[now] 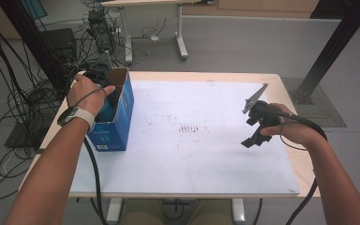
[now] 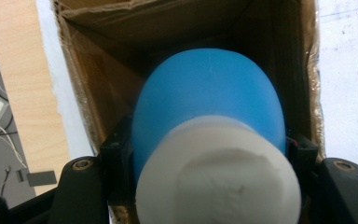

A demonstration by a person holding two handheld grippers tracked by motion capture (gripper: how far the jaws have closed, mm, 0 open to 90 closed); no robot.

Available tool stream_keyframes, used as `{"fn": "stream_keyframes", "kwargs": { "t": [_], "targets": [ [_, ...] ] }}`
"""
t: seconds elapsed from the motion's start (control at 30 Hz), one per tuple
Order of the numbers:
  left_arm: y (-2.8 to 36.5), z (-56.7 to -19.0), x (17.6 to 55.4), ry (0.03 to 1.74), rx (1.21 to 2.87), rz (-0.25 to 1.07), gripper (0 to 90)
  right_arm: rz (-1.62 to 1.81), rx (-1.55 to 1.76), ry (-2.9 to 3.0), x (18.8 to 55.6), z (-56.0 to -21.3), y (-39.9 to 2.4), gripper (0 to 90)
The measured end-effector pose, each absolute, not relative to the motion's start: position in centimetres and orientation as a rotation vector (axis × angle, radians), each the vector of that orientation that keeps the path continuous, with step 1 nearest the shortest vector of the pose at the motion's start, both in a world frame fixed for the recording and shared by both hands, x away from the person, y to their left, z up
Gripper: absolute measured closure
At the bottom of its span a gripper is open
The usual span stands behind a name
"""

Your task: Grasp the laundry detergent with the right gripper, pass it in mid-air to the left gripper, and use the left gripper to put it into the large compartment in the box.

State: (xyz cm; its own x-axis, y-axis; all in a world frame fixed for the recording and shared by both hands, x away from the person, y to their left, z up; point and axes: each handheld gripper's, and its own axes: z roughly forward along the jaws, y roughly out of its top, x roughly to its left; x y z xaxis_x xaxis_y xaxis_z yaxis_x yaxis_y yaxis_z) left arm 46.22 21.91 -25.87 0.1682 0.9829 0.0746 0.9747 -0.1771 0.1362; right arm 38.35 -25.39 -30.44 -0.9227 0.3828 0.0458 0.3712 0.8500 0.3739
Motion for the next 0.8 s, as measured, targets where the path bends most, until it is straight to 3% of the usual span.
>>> {"fn": "stream_keyframes", "kwargs": {
  "t": [0.8],
  "targets": [
    [22.1, -27.2, 46.3, 1.988, 2.359, 0.193, 37.5, 0.586, 0.616, 2.998, 38.3, -30.7, -25.4, 7.4]
  ]
}}
